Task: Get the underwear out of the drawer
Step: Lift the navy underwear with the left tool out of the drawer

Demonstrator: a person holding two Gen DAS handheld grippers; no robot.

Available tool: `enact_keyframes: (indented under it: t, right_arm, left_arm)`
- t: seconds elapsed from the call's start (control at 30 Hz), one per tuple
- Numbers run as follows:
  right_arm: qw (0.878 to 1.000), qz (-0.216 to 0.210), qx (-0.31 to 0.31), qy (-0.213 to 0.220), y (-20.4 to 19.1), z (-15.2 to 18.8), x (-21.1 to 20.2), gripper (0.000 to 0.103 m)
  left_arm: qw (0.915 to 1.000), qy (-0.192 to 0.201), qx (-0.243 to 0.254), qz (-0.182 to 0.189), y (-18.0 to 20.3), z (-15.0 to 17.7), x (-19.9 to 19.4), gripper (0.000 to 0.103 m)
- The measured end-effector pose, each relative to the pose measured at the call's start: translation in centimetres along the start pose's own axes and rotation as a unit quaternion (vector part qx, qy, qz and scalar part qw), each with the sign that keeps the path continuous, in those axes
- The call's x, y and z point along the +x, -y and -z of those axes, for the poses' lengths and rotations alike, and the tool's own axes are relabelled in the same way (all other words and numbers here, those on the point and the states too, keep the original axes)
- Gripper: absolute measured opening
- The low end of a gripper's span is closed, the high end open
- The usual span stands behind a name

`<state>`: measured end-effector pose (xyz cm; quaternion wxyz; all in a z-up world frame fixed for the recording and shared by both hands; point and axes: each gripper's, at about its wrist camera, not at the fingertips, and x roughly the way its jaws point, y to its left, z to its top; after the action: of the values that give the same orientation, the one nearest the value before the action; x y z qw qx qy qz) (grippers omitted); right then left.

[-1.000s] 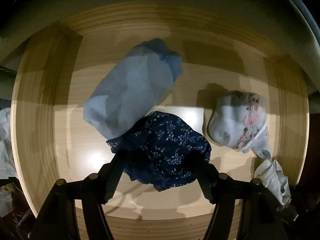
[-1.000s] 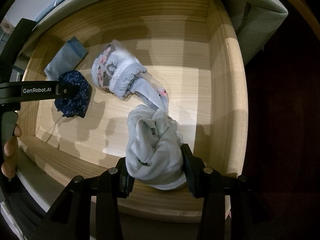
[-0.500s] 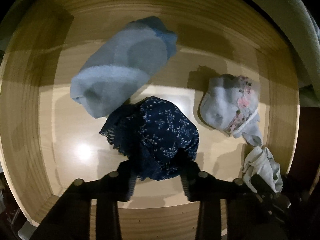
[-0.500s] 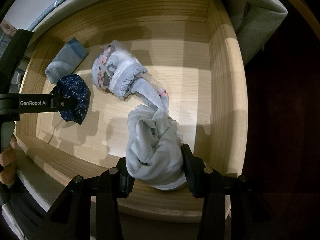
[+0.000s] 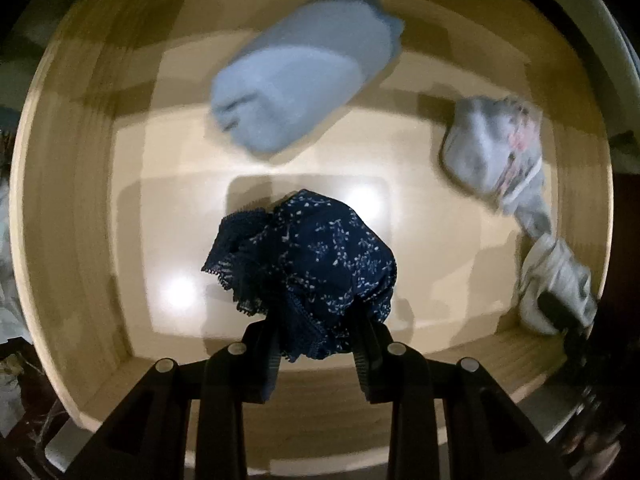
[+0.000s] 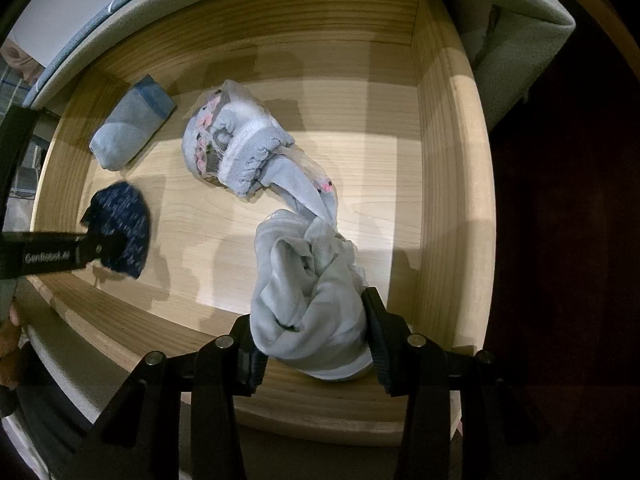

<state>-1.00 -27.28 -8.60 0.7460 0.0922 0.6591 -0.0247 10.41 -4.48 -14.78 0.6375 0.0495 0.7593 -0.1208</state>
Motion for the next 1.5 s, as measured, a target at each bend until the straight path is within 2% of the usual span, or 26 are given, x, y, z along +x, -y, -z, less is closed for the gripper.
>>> enact_keyframes:
  t: [0.27, 0.4, 0.47, 0.7, 0.8, 0.97, 1.27, 1.47, 1.5]
  right_arm:
    - [1.000, 0.001, -0.001, 0.000, 0.0, 0.0, 0.0, 0.041]
    - [1.000, 0.001, -0.002, 0.000, 0.0, -0.1, 0.1, 0.041]
    - [1.000, 0.002, -0.002, -0.001, 0.1, -0.1, 0.1, 0.041]
    - [1.000, 0.003, -0.002, -0.001, 0.0, -0.2, 0.1, 0.042]
    - [1.000, 0.003, -0.002, -0.001, -0.1, -0.1, 0.1, 0.042]
    - [1.000, 0.001, -0.004, -0.001, 0.0, -0.1, 0.1, 0.042]
    - [1.000, 0.001, -0.003, 0.000, 0.0, -0.1, 0.2, 0.042]
    - [1.000, -0.001, -0.004, 0.000, 0.1, -0.1, 0.1, 0.043]
    - [1.000, -0.001, -0.004, 0.000, 0.1, -0.1, 0.0, 0.043]
  left_arm:
    - [0.9997, -0.023, 0.010, -0.007, -2.3, 2.1, 0.7, 0.031]
    - [0.9996, -0.013, 0.021, -0.014, -2.0, 2.0, 0.5, 0.039]
    - [0.9997, -0.010, 0.014, -0.017, -2.1, 1.7, 0.1, 0.046]
    - [0.9994, 0.030, -0.004, 0.019, -2.1, 1.3, -3.1, 0.064]
    - [0.9993, 0.034, -0.008, 0.017, -1.8, 0.6, -3.4, 0.064]
    - [0.9999, 0.003, -0.012, -0.001, -1.2, -0.4, -1.6, 0.064]
    - [0.9989, -0.030, -0.026, -0.026, -1.2, -1.1, 0.1, 0.066]
    - [0.9985, -0.028, -0.022, -0.042, -0.9, -1.7, 0.3, 0.066]
    - [0.9985, -0.026, -0.017, -0.045, -0.8, -2.0, 0.2, 0.062]
